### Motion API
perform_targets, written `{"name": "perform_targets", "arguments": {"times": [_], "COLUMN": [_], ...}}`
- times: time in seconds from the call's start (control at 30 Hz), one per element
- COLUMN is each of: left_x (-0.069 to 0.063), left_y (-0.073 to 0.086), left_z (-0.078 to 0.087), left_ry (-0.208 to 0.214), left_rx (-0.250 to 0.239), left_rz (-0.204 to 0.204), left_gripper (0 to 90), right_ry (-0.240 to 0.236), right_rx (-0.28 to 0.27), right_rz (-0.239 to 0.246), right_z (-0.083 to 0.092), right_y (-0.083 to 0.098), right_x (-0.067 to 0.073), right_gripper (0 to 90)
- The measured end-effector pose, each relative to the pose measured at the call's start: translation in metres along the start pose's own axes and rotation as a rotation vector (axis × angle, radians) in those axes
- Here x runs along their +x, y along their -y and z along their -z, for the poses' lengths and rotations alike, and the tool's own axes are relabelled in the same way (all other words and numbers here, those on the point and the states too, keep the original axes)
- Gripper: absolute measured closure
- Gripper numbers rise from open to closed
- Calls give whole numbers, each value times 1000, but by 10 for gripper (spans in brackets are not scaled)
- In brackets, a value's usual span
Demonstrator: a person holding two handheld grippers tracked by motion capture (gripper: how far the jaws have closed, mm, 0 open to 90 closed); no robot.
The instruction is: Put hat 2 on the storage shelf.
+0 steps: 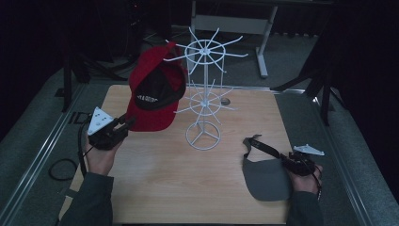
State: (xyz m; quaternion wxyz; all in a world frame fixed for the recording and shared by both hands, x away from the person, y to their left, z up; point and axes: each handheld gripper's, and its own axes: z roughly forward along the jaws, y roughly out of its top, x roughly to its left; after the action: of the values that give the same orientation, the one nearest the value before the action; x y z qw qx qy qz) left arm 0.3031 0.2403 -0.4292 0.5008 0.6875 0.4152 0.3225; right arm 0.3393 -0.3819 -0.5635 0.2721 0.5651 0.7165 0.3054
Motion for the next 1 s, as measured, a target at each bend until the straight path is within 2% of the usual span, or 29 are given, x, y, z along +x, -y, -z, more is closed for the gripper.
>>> {"name": "perform_targets", "arguments": {"times": [0.17, 0.2, 0.23, 0.27, 0.3, 0.33, 0.4, 0.57, 0.83, 1.0], "left_x": [1, 1, 1, 1, 1, 1, 0, 0, -1, -3], "left_y": [2, 4, 4, 7, 7, 10, 14, 25, 37, 46], "left_z": [4, 6, 6, 7, 7, 9, 10, 9, 8, 5], "left_ry": [6, 5, 5, 3, 3, 6, 7, 9, 17, 20], "left_rx": [-8, -5, -5, -5, -5, -4, 1, 11, 15, 29], "left_rz": [16, 12, 12, 14, 14, 22, 25, 43, 72, 86], "left_gripper": [665, 660, 654, 648, 645, 643, 637, 635, 624, 625], "right_ry": [2, 3, 3, 2, 2, -2, -7, -34, -75, -114], "right_rx": [8, 16, 16, 27, 27, 34, 35, 23, 30, 35], "right_rz": [8, 27, 27, 57, 57, 76, 88, 99, 120, 157], "right_z": [1, 2, 2, 3, 3, 4, 5, 13, 21, 27], "right_y": [-1, -1, -1, -2, -2, -3, -4, -4, -2, -1], "right_x": [3, 6, 6, 10, 10, 14, 17, 24, 35, 47], "right_gripper": [644, 706, 706, 778, 778, 831, 860, 896, 900, 900]}}
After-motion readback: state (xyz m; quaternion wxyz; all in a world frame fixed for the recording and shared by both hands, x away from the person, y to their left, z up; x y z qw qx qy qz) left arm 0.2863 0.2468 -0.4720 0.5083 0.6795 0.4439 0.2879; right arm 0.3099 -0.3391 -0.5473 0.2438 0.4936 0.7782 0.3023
